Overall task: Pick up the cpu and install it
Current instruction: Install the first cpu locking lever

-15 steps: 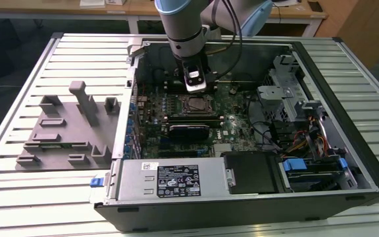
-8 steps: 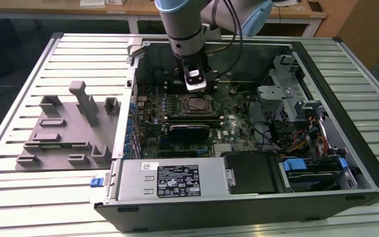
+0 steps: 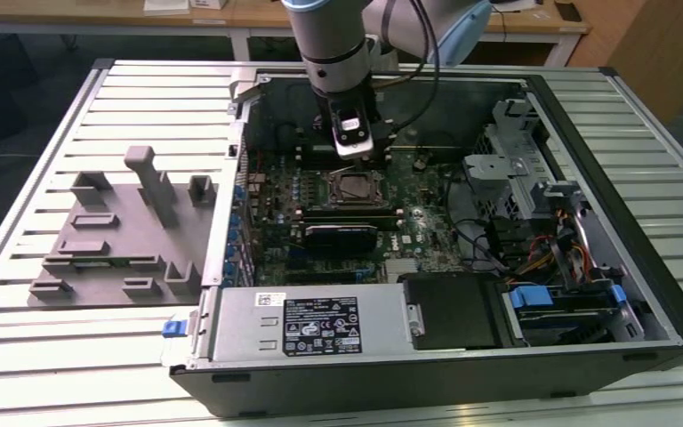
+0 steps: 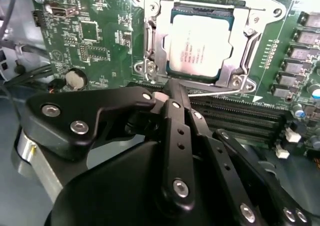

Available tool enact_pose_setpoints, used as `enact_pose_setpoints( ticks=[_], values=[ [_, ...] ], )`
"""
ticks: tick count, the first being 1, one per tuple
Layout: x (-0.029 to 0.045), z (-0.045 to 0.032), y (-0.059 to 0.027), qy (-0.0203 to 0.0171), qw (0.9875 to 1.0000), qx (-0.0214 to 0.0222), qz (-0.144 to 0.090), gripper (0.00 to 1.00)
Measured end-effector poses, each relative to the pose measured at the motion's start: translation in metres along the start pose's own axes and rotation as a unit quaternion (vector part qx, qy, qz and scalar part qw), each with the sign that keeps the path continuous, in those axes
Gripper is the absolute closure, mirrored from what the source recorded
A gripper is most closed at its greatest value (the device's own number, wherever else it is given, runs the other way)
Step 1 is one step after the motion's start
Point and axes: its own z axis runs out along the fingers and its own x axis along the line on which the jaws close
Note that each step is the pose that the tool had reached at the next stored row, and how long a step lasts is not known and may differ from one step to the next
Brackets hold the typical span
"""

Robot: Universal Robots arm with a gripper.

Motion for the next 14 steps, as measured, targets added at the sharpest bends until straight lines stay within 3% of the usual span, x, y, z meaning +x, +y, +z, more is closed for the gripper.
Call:
enact_pose_setpoints(
  ticks=[8,14],
  values=[
    [0.0011,-0.0031,0.0020,0.0003,1.0000,-0.0005,0.000,0.89],
    [0.0044,0.0018,0.0048,0.0003,1.0000,-0.0005,0.001,0.89]
  ],
)
